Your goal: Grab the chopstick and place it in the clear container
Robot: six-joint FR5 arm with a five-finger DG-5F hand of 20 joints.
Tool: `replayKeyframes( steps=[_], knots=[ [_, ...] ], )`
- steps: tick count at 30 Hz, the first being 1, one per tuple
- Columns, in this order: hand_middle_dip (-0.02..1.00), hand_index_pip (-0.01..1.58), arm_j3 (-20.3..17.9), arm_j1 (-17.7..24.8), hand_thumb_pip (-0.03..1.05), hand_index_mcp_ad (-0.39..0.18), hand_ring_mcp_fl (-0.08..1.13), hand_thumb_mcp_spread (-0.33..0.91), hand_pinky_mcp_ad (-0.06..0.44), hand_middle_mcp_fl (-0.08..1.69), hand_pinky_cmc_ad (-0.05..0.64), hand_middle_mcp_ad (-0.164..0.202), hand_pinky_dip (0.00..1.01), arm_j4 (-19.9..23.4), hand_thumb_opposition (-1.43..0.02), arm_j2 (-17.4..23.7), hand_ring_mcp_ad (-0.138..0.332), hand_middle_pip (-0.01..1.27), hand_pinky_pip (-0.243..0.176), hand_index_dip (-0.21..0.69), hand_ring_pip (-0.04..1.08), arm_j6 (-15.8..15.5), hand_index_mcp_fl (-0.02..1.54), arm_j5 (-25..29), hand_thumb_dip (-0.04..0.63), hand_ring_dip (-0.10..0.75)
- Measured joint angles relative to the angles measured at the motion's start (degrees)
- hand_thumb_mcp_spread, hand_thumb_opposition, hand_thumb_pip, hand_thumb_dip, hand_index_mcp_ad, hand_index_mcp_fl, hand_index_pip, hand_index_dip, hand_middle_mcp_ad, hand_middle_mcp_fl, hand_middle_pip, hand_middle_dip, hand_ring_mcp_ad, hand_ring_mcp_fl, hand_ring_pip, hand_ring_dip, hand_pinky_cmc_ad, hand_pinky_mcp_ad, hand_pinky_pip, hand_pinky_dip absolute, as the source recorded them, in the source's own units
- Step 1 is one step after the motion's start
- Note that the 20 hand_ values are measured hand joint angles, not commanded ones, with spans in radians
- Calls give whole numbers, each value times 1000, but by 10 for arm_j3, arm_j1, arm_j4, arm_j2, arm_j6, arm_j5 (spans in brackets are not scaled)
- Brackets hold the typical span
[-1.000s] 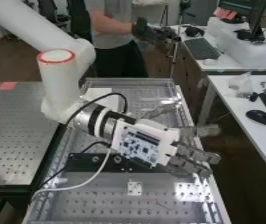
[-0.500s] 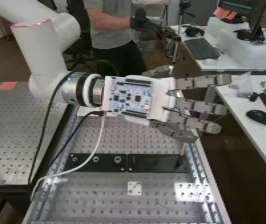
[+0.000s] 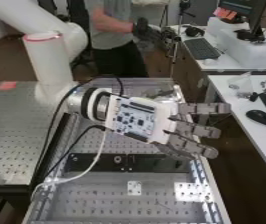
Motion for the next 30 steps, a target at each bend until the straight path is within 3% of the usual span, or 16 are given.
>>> replayKeyframes(
  steps=[4,11,16,23,30],
  knots=[
    [408,108,12,-5,574,-222,12,344,328,304,443,72,527,-7,-714,-17,131,126,-154,276,70,27,155,3,182,199],
    [463,435,29,-10,651,-222,47,365,323,422,428,68,569,-14,-714,-47,134,129,-154,157,86,80,211,6,243,204],
    [471,627,41,-12,670,-208,112,361,314,506,403,66,569,-16,-714,-68,133,178,-154,108,82,115,276,3,243,209],
    [478,864,48,-12,712,-208,190,379,316,618,407,70,569,-16,-714,-84,129,248,-154,0,82,137,375,-9,281,234],
    [478,878,52,-11,712,-206,260,400,312,721,394,70,565,-25,-744,-91,133,278,-154,-26,75,139,428,-19,281,239]
  ],
)
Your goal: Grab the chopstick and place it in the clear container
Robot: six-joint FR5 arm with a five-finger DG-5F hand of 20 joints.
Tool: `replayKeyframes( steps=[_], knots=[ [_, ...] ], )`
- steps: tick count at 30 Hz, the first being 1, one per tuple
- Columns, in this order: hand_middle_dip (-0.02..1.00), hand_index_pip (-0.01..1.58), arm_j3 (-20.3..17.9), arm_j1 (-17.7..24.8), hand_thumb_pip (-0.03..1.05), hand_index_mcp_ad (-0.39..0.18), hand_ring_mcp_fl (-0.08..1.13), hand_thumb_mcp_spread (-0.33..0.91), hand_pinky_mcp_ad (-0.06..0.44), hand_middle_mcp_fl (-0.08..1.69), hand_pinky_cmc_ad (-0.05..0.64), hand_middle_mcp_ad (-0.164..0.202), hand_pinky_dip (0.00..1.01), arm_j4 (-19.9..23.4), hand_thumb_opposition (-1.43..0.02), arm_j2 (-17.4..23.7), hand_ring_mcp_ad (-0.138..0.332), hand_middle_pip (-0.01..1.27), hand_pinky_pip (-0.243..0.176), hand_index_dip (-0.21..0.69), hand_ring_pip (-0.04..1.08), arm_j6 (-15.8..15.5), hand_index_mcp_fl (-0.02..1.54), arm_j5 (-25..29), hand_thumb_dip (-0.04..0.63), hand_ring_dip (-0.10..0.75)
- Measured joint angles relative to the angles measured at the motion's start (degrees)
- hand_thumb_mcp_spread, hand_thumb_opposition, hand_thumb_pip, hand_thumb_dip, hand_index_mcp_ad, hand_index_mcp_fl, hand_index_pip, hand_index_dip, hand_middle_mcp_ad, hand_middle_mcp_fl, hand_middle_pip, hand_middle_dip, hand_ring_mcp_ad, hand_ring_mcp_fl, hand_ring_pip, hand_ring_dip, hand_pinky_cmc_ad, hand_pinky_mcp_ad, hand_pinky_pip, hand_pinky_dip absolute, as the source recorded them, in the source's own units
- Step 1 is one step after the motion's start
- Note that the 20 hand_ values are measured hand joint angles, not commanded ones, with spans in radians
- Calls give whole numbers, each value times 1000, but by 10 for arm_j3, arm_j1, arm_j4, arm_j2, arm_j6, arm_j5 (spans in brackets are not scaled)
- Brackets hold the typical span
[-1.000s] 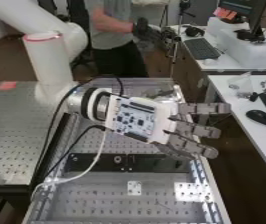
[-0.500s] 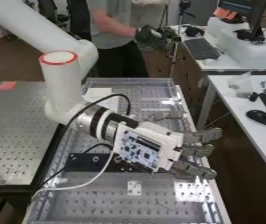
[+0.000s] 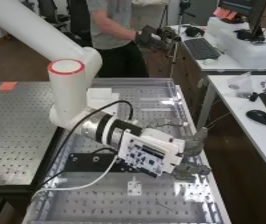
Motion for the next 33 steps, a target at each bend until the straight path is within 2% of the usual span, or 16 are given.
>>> replayKeyframes(
  steps=[1,10,14,22,27,30,31,33],
  knots=[
    [478,878,1,0,712,-206,260,394,316,733,394,70,565,-4,-745,-1,117,283,-154,-26,75,0,438,-1,281,239],
    [478,876,0,0,709,-209,295,410,312,740,375,68,541,-11,-757,-5,113,321,-154,-33,80,-13,506,-3,281,239],
    [478,887,-1,0,709,-206,328,414,316,780,370,65,541,-12,-771,-6,82,347,-154,-33,77,-21,559,1,281,253],
    [478,888,6,0,672,-209,393,456,312,855,375,66,496,-10,-785,-9,84,379,-143,-33,80,-28,656,8,281,265],
    [478,873,9,2,658,-209,393,468,311,848,365,66,443,-9,-806,-12,87,379,-145,-33,82,-30,689,8,281,279],
    [478,855,10,3,658,-209,429,482,314,911,361,66,436,-9,-806,-13,66,389,-127,-33,77,-31,721,12,281,284],
    [476,855,10,3,642,-209,433,482,314,916,361,66,417,-9,-803,-14,66,386,-127,-33,75,-31,737,12,281,286],
    [494,840,11,3,592,-206,443,482,314,934,361,66,387,-10,-822,-14,66,389,-101,-33,80,-31,761,15,281,291]
  ],
)
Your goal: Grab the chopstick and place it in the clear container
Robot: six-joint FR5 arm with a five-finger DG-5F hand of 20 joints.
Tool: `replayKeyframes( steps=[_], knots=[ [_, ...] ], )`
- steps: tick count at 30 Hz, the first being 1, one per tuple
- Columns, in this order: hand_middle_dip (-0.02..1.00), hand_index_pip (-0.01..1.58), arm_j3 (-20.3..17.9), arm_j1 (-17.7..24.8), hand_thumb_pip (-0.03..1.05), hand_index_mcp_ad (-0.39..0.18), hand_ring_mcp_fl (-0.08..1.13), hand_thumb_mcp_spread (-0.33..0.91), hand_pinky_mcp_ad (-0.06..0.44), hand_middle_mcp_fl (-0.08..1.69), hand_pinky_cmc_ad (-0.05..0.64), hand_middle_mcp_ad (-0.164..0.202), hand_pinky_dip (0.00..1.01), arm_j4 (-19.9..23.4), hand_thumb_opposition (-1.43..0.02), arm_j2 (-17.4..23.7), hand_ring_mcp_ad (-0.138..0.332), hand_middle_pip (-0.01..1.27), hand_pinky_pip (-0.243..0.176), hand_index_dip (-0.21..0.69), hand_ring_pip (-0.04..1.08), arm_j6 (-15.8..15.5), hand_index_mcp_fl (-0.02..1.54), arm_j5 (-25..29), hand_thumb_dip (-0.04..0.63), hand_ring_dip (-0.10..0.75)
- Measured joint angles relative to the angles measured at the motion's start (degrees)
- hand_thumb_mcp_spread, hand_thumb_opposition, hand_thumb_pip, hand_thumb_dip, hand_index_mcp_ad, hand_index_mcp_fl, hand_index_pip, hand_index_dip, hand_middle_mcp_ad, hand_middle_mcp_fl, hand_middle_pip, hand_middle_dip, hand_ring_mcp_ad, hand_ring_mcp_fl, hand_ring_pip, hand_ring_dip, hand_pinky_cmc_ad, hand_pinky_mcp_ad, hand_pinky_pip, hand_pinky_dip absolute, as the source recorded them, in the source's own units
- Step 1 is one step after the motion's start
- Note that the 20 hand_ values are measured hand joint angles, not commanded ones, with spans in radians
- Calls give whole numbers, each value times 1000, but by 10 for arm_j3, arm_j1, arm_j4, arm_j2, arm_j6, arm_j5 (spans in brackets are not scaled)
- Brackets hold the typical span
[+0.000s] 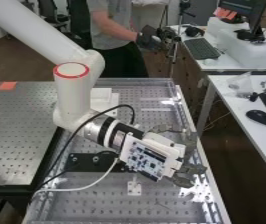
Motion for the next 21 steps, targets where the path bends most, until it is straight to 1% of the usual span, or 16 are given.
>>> replayKeyframes(
  steps=[1,3,4,6,7,9,11,12,13,14,15,17,18,19,20,21],
  knots=[
    [494,827,1,0,592,-209,443,494,314,923,361,66,377,-1,-819,0,66,386,-98,-33,82,0,777,2,281,295],
    [494,822,1,0,592,-209,468,515,312,970,361,66,361,-1,-836,0,66,386,-99,-33,82,0,801,4,281,295],
    [494,819,1,0,581,-209,473,536,312,988,365,63,347,-1,-852,0,70,386,-87,-33,82,-1,812,6,281,295],
    [510,874,2,0,531,-215,492,581,314,1000,361,66,330,-1,-941,0,66,387,-75,-24,75,-3,887,9,276,300],
    [510,881,2,0,515,-218,494,579,312,1011,358,68,333,0,-986,0,66,384,-65,-24,77,-4,887,9,276,300],
    [506,902,2,0,513,-227,515,609,314,1061,361,65,316,1,-1019,0,70,393,-63,-26,89,-5,904,11,265,307],
    [506,902,1,0,513,-234,539,644,312,1091,363,58,318,4,-1037,1,73,393,-51,-24,87,-7,918,15,262,311],
    [506,906,1,0,520,-234,557,654,314,1114,363,61,307,4,-1037,1,68,393,-40,-17,87,-8,935,15,262,316],
    [506,902,1,0,529,-234,560,674,312,1107,361,58,302,5,-1051,1,72,391,-33,-10,80,-9,935,19,262,316],
    [508,894,1,0,539,-227,569,689,311,1126,360,61,283,6,-1063,1,68,391,-33,-12,80,-10,949,22,262,316],
    [508,890,1,0,541,-218,574,702,314,1140,354,61,288,7,-1066,2,72,391,-19,-9,93,-10,967,24,262,316],
    [508,846,1,1,538,-188,614,721,314,1161,360,61,251,10,-1079,2,72,391,-17,-9,106,-12,1005,27,262,326],
    [506,826,1,1,531,-176,632,723,314,1175,363,58,251,11,-1082,2,68,391,-16,-9,105,-12,1023,29,257,323],
    [506,810,1,1,531,-171,632,731,316,1176,365,61,241,13,-1084,2,68,391,-2,-9,105,-13,1038,31,255,323],
    [506,794,1,2,529,-171,632,730,312,1190,365,58,236,16,-1080,2,68,391,-3,3,108,-14,1044,36,255,328],
    [506,780,1,2,527,-171,637,740,312,1194,365,61,225,18,-1080,3,68,391,5,0,106,-15,1052,39,255,328]
  ],
)
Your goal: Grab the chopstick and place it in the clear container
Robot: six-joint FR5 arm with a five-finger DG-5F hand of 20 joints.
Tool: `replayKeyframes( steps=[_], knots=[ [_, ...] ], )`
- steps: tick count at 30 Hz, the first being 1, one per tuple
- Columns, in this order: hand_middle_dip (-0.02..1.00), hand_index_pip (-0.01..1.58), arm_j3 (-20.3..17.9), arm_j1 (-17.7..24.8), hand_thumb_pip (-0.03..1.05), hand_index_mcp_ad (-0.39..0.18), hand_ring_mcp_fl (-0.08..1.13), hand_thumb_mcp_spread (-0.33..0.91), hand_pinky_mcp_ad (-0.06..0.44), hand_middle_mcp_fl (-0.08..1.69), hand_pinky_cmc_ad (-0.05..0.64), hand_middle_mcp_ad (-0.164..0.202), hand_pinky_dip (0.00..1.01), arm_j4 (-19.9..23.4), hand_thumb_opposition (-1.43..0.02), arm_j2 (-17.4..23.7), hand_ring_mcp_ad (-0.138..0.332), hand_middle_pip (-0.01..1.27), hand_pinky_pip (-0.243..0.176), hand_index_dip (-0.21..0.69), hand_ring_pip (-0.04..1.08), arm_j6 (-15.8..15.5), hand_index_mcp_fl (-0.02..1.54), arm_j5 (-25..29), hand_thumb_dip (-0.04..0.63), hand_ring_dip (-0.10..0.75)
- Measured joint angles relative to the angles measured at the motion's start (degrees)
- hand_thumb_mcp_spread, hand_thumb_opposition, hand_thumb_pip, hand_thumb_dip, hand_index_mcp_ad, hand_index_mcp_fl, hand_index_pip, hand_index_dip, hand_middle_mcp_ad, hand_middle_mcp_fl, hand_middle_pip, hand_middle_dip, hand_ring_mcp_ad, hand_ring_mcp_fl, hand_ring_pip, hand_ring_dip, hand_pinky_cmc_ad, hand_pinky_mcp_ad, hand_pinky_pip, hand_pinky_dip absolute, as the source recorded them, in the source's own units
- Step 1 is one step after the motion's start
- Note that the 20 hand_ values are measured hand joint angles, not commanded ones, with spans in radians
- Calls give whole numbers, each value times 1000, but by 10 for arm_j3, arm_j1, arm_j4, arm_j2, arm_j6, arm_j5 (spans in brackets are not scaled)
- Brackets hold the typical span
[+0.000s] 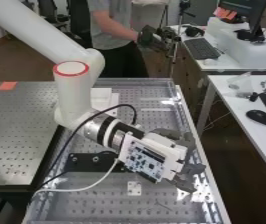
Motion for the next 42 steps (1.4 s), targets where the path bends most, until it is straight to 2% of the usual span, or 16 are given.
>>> replayKeyframes(
  steps=[3,5,11,17,21,31,35,42],
  knots=[
    [506,705,-4,3,508,-171,703,754,312,1234,360,58,220,16,-1089,3,72,358,10,12,106,-6,1126,14,253,328],
    [506,642,-9,6,501,-171,714,756,314,1274,351,58,206,29,-1091,6,72,318,30,14,105,-14,1162,29,253,332],
    [508,494,-9,10,499,-180,768,750,312,1353,354,58,209,32,-1112,7,68,227,58,42,101,-14,1267,34,253,328],
    [508,438,-6,10,499,-182,770,752,316,1363,354,61,197,32,-1127,11,68,194,63,49,103,-18,1300,35,253,328],
    [506,428,4,8,499,-188,784,750,312,1375,354,59,197,28,-1129,22,70,180,59,49,103,-42,1332,34,257,330],
    [508,424,16,3,499,-204,801,747,312,1381,356,63,204,8,-1126,61,63,176,63,51,103,-97,1330,21,257,328],
    [508,421,18,1,499,-204,819,747,312,1381,356,63,209,-3,-1126,78,63,176,63,51,101,-108,1330,17,257,328],
    [508,407,23,4,499,-204,834,747,312,1391,354,59,230,-51,-1126,115,52,176,63,63,101,-128,1330,4,257,328]
  ],
)
